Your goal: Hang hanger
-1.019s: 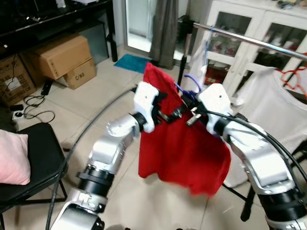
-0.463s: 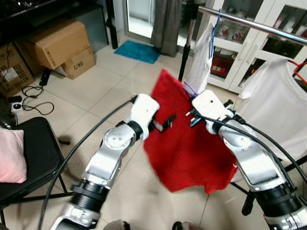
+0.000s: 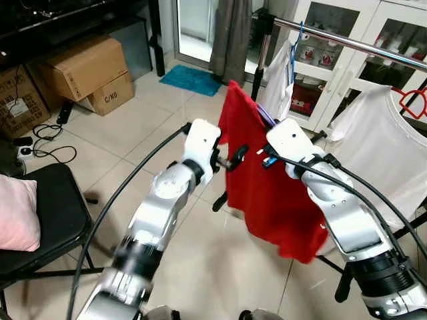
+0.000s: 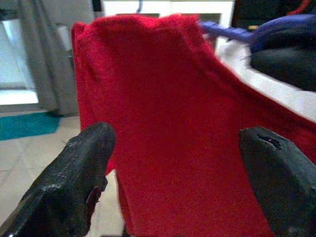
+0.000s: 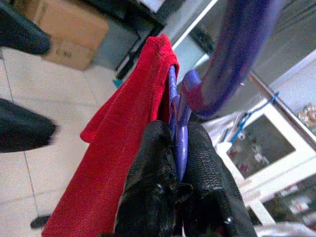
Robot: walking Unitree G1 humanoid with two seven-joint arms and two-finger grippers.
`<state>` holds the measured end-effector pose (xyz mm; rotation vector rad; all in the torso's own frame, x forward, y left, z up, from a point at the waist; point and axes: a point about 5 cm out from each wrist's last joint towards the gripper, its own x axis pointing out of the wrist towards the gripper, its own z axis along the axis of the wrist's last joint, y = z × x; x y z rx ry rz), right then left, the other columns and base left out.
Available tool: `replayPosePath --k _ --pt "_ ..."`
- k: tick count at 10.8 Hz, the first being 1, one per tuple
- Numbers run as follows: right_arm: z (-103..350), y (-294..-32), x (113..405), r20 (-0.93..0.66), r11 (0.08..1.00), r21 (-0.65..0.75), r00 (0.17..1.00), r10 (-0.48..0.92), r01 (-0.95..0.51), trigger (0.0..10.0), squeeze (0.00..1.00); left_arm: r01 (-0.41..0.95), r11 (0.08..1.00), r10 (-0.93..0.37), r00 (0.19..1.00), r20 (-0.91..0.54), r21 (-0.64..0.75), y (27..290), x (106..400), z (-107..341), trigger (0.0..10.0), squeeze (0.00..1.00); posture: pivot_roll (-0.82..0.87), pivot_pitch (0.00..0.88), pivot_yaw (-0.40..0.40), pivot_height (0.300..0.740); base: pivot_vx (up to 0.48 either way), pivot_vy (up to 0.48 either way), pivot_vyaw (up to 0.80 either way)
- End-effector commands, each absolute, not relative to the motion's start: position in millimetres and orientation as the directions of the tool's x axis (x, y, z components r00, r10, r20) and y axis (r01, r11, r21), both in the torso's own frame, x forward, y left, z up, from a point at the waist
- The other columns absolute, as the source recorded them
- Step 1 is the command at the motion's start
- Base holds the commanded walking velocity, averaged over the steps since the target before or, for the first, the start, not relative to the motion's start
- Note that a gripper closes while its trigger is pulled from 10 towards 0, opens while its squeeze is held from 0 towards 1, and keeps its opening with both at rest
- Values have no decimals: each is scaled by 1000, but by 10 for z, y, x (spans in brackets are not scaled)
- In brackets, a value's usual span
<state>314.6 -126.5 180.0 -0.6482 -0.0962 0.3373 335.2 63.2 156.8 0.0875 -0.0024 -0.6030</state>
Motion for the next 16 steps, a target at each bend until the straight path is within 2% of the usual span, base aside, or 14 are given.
replayPosePath --k 1,4,6,7,8,9,10,12,14,16 --pt "1934 -1301 3156 57 764 -602 942 330 -231 0 0 539 836 -543 840 9 102 645 3409 1646 10000 0 -69 0 -48 740 0 0 0" --pt "1940 -1346 3149 78 775 -595 944 319 -213 0 0 520 828 -546 832 95 210 572 3491 1801 10000 0 -79 0 -36 740 0 0 0" --pt "1967 -1323 3145 107 786 -580 936 334 -214 0 0 479 847 -512 851 112 232 589 3530 1799 10000 0 -82 0 -30 740 0 0 0" --pt "1993 -1301 3124 136 789 -574 924 357 -220 0 0 435 875 -465 877 121 211 637 3572 1793 10000 0 -83 0 -31 740 0 0 0" --pt "2018 -1298 3112 174 784 -584 912 373 -209 0 0 413 903 -427 892 146 116 671 3610 1813 10000 0 -85 0 -34 740 0 0 0" --pt "2017 -1314 3117 189 777 -599 909 372 -193 0 0 455 889 -457 871 177 57 637 3584 1844 10000 0 -85 0 -34 740 0 0 0" --pt "2000 -1344 3131 192 777 -601 911 365 -185 0 0 519 851 -525 828 197 84 566 3529 1851 10000 0 -86 0 -37 740 0 0 0" --pt "2003 -1374 3156 212 773 -613 909 360 -163 0 0 568 817 -575 787 224 103 536 3465 1824 10000 0 -88 0 -43 740 0 0 0" --pt "1988 -1326 3164 212 749 -640 896 390 -174 0 0 516 842 -539 812 223 158 609 3532 1854 10000 0 -86 0 -46 740 0 0 0" --pt "1949 -1305 3150 200 691 -703 887 416 -166 0 0 525 846 -528 796 295 98 618 3559 1985 10000 0 -87 0 -43 740 0 0 0"
